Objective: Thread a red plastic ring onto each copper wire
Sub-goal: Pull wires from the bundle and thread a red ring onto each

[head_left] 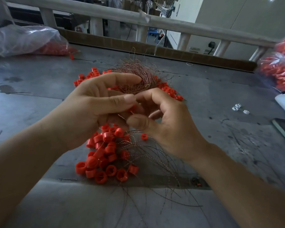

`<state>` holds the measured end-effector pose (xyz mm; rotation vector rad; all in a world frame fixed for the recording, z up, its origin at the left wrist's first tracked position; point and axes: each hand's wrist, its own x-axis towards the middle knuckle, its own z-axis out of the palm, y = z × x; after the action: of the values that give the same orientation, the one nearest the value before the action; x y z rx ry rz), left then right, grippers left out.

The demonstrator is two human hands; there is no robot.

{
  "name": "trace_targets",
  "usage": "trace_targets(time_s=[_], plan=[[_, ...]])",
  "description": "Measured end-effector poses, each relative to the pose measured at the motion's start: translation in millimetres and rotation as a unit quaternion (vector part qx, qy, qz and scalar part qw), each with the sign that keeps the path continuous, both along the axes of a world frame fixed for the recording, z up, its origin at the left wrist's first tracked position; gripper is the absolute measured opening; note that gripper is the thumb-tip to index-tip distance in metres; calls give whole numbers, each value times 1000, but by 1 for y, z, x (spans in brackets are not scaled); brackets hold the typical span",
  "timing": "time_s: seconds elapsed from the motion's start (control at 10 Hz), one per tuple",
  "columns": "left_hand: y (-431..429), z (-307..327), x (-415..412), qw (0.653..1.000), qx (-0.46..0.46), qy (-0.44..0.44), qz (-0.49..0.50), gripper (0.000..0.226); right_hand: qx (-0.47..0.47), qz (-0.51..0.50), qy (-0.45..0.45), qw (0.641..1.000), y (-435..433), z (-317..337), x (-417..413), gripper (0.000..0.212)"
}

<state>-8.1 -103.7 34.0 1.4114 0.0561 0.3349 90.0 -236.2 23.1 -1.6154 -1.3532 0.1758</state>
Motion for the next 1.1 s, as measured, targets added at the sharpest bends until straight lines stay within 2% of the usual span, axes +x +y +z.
trace_targets(time_s=[0.1, 0.2, 0.3, 0.5, 0.6, 0.7, 0.8, 0.9, 1.0, 1.1], plan=[[6, 5, -2, 999, -12, -24, 18, 42, 1, 18, 29, 999, -1, -1, 3, 5], [5, 9, -5, 999, -8, -22, 31, 25, 15, -7, 2, 1000, -1, -1, 5, 8], [5, 13, -6, 999, -14, -27, 31, 23, 25, -36, -12, 999, -2, 3, 8, 18], [16, 14, -4, 997, -26, -36, 69, 21, 15, -38, -37, 998, -3, 6, 7, 11], [26, 16, -1, 990, -26, -20, 139, 20, -15, -32, -50, 998, -3, 6, 7, 7], [35, 12, 4, 973, -22, -1, 228, 23, -123, -19, -97, 987, -1, 2, 8, 7], [43, 6, 6, 961, -2, 26, 275, 23, -212, -6, -138, 968, -1, -1, 10, 8], [49, -2, 11, 940, 74, 61, 326, 24, -211, -13, -124, 969, -3, 0, 11, 10], [53, -15, 18, 882, 248, 123, 380, 22, -207, -18, -114, 972, -3, 0, 12, 24], [56, -29, 24, 795, 460, 189, 347, 22, -179, -30, -107, 978, -4, 2, 12, 36]])
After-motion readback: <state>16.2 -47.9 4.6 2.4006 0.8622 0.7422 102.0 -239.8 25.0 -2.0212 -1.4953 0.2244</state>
